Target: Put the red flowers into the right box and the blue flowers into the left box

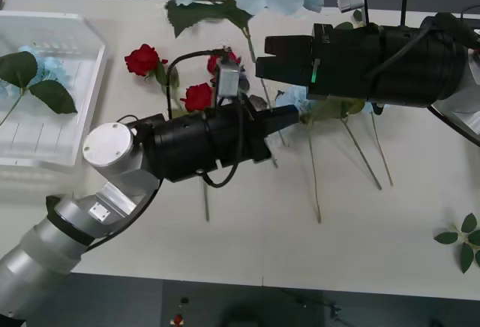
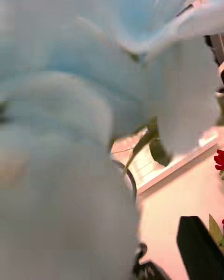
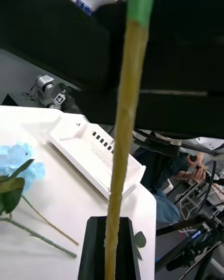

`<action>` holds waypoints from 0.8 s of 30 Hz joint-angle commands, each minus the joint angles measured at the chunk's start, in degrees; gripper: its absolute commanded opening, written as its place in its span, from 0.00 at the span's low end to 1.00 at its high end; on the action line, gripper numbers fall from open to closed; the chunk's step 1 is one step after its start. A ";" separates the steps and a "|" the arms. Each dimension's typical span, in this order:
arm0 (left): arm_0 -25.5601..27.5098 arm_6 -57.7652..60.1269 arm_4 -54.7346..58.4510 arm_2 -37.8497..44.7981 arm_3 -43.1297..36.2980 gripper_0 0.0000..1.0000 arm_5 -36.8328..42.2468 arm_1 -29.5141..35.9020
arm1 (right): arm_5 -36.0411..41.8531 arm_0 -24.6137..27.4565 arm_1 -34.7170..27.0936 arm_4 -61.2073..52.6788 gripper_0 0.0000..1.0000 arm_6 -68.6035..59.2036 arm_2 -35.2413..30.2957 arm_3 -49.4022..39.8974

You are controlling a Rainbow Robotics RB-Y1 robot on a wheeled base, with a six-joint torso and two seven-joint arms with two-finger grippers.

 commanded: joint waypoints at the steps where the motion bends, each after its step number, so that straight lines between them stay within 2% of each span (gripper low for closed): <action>1: 1.43 -1.53 5.75 5.02 -1.47 0.00 0.48 7.44 | -0.05 -1.39 -1.11 -0.46 1.00 -1.95 -1.17 -1.26; 7: 3.01 -1.53 9.88 10.82 -0.68 0.00 0.75 21.15 | -0.05 -1.39 -1.46 -0.72 1.00 -2.04 -1.25 -1.18; 11: 3.10 -1.53 10.32 13.37 0.63 0.00 1.36 27.65 | -0.23 -1.39 -2.42 -0.72 1.00 -2.22 -1.25 -1.09; 15: 2.84 9.33 9.79 15.66 3.10 0.00 5.32 35.39 | -0.23 -1.39 -5.32 -0.81 1.00 -2.31 -1.25 0.23; 20: 2.31 20.58 8.83 18.47 7.75 0.00 12.44 40.31 | 0.21 -1.39 -9.81 1.04 1.00 -3.10 -0.99 3.22; 24: 2.31 26.20 3.99 22.95 13.99 0.00 20.00 43.65 | -0.14 -1.39 -13.85 1.74 1.00 -8.46 1.03 6.38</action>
